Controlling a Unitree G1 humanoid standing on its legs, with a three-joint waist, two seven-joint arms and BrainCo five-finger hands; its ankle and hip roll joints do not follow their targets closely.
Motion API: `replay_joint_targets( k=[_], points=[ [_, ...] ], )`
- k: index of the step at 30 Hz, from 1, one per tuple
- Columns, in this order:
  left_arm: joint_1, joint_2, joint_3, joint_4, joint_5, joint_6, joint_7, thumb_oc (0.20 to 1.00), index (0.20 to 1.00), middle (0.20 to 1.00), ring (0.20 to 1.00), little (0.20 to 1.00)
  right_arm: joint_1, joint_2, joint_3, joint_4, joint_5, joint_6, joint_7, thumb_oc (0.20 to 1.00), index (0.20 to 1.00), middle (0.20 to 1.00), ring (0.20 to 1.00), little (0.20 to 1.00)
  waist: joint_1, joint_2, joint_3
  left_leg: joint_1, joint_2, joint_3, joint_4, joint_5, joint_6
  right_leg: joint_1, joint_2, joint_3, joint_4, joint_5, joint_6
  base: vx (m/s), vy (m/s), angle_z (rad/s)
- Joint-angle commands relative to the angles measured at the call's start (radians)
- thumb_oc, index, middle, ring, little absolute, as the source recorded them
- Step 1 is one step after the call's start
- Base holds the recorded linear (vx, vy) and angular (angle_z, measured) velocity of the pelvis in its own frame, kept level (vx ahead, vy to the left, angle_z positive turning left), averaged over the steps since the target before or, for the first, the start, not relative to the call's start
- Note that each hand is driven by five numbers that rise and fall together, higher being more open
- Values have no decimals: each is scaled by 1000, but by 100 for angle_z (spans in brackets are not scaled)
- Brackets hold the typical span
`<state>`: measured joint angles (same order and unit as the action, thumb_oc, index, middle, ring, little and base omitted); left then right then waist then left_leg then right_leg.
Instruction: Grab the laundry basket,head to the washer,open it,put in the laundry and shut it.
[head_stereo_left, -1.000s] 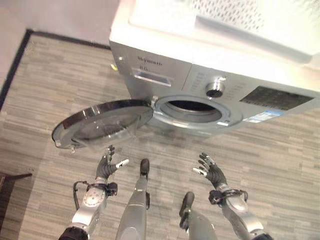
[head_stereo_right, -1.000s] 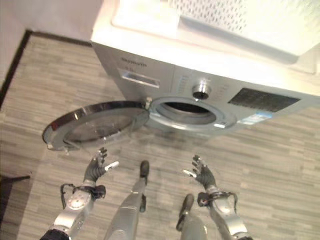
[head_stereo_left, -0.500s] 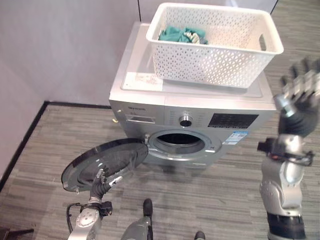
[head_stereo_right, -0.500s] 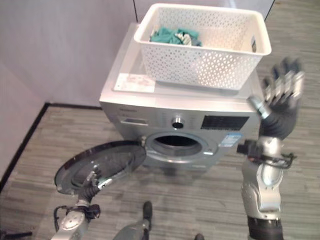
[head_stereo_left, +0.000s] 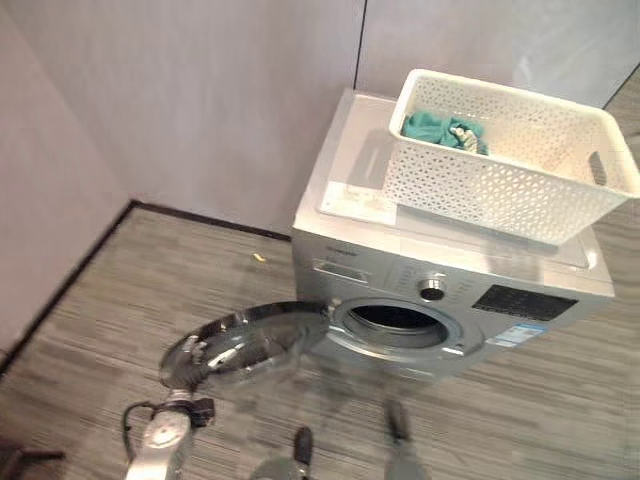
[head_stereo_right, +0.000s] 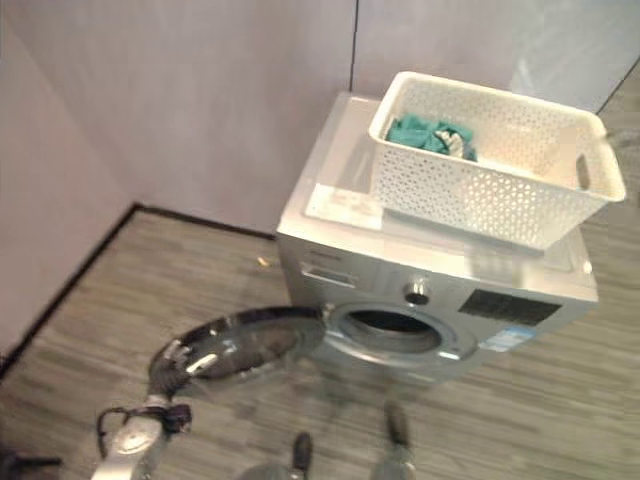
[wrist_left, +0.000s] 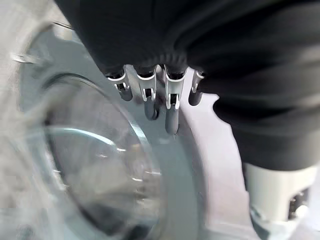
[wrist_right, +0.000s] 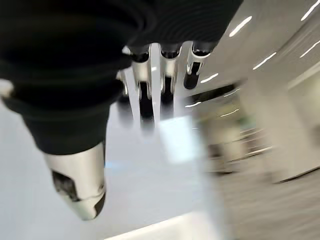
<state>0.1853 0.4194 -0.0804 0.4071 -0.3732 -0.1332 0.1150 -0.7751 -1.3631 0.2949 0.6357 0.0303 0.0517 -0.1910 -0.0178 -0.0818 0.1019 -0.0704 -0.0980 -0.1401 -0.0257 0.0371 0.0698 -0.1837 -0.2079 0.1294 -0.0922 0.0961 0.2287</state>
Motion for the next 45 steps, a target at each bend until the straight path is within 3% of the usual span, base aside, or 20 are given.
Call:
replay_joint_targets(
  k=[1,3,4,6,8,12,14,19,22,24,29,36,45],
  points=[
    [-8,-6,-53,-77,24,-2,-56,1000,1000,1000,1000,1000,-144,6,64,-95,-64,-16,108,1000,1000,1000,1000,1000,41,29,-11,182,102,-55,-62,-136,-94,-22,-23,-39,150,56,26,196,-282,88],
    [4,4,-62,-74,13,-2,-77,1000,1000,1000,1000,1000,-225,-11,163,-60,-64,-27,138,1000,1000,1000,1000,1000,48,22,-26,182,142,-64,-61,-126,-120,9,-17,-105,145,36,11,161,-317,104],
    [13,13,-82,-71,1,4,-91,1000,1000,1000,1000,1000,-333,6,288,4,-68,-34,157,1000,1000,1000,1000,1000,51,21,-40,172,170,-84,-62,-114,-138,40,-3,-148,125,16,-7,113,-238,115],
    [14,14,-92,-71,-7,5,-94,1000,1000,1000,1000,1000,-428,26,378,48,-58,-39,159,1000,1000,1000,1000,1000,50,24,-45,163,185,-88,-62,-107,-147,49,5,-168,115,6,-17,63,-193,73],
    [-2,11,-134,-56,-25,10,-101,1000,1000,1000,1000,1000,-546,116,487,135,-17,-45,170,1000,1000,1000,1000,1000,61,27,-44,141,212,-97,-62,-87,-162,60,29,-185,102,-21,-40,41,-184,15],
    [-17,1,-168,-56,-36,13,-107,1000,1000,1000,1000,1000,-614,189,552,182,-1,-51,179,1000,1000,1000,1000,1000,67,34,-41,129,231,-101,-62,-77,-173,69,41,-202,98,-37,-53,30,-80,-4],
    [-48,-8,-212,-36,-36,21,-108,1000,1000,1000,1000,1000,-638,289,570,212,2,-54,185,1000,1000,1000,1000,1000,68,35,-33,121,242,-102,-62,-66,-179,69,52,-200,103,-49,-63,23,-56,12],
    [-107,-29,-258,15,-20,29,-102,1000,1000,1000,1000,1000,-669,393,612,177,-17,-62,209,1000,1000,1000,1000,1000,54,28,-28,117,252,-94,-62,-67,-182,63,61,-194,112,-57,-68,21,-17,7],
    [-111,-36,-254,20,-19,30,-95,1000,1000,1000,1000,1000,-669,372,629,103,-15,-62,224,1000,1000,1000,1000,1000,44,22,-28,117,254,-86,-62,-71,-181,58,65,-186,118,-59,-69,0,0,0],
    [-103,-35,-244,10,-17,31,-101,1000,1000,1000,1000,1000,-653,290,669,-38,8,-67,273,1000,1000,1000,1000,1000,29,12,-29,121,258,-77,-62,-75,-182,56,66,-180,123,-59,-68,39,7,-2],
    [-97,-25,-241,-10,-22,29,-122,1000,1000,1000,1000,1000,-643,168,752,-170,50,-76,348,1000,1000,1000,1000,1000,22,4,-29,124,261,-69,-62,-75,-184,53,65,-176,122,-56,-63,11,2,-1],
    [-107,-25,-249,-7,-22,32,-132,1000,1000,1000,1000,1000,-649,136,796,-151,39,-67,391,1000,1000,1000,1000,1000,22,2,-23,117,260,-63,-62,-73,-185,48,62,-176,116,-55,-62,13,5,-3],
    [-104,-31,-258,-9,-35,36,-139,1000,1000,1000,1000,1000,-599,142,768,-135,41,-58,413,1000,1000,1000,1000,1000,26,-2,-12,105,264,-59,-62,-71,-185,38,65,-168,106,-53,-62,-1,-3,-3]
  ],
)
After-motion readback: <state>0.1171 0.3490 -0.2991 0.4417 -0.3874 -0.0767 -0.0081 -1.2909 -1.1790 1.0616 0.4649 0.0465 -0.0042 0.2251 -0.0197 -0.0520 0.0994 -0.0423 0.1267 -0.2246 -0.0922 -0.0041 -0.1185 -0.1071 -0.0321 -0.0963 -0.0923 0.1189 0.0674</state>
